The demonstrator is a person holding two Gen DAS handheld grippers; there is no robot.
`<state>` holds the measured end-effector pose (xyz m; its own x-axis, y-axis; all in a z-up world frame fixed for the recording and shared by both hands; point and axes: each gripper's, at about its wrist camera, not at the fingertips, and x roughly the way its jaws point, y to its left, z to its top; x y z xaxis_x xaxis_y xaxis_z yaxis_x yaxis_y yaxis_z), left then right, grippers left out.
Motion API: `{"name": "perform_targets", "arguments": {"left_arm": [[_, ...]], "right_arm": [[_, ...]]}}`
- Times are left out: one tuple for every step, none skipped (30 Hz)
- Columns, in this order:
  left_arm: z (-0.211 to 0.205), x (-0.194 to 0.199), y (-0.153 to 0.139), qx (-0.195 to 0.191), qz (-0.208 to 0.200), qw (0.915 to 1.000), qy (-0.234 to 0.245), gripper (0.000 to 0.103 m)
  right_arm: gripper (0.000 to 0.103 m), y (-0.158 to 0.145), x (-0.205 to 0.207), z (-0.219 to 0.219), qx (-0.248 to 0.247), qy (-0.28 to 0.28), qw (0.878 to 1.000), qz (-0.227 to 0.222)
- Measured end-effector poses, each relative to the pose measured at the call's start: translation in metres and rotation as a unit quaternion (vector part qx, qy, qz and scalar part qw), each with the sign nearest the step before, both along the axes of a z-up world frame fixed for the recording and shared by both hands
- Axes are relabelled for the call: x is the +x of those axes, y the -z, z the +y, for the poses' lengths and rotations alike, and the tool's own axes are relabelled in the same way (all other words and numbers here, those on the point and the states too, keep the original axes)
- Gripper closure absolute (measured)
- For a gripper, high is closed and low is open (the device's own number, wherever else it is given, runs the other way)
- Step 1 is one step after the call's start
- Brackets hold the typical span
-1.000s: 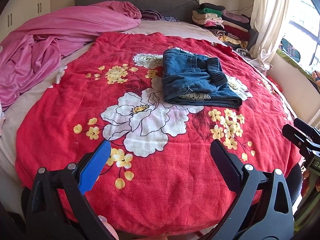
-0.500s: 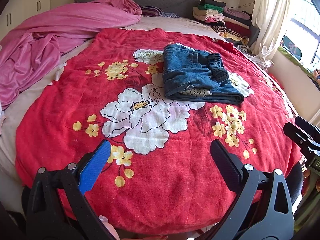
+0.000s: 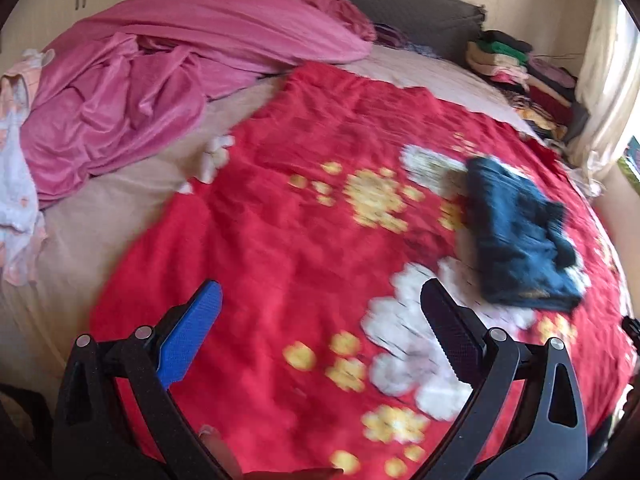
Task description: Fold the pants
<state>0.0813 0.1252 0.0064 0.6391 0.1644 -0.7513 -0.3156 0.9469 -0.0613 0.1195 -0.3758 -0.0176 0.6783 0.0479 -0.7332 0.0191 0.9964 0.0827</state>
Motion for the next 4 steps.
{"name": "perform_targets", "arguments": {"left_arm": [[0.021,0.015,0.003,0.024,0.008,0.9995,-0.018,0.01],[0.042,0.031,0.008,0.055,0.022,0.9972,-0.044,0.01],[0.062,0.046,0.012,0.073,0.031,0.9948,-0.065,0.01],[0.08,0.059,0.017,0.081,0.034,0.9934,-0.073,0.01]], "right_arm": [[0.005,0.003,0.017,-0.02,-0.007,0.022,1.0,0.006],[0.005,0.006,0.035,-0.042,-0.013,0.047,0.999,0.014],[0.005,0.009,0.053,-0.066,-0.015,0.071,0.997,0.02],[0.005,0.014,0.071,-0.09,-0.009,0.095,0.995,0.029]]}}
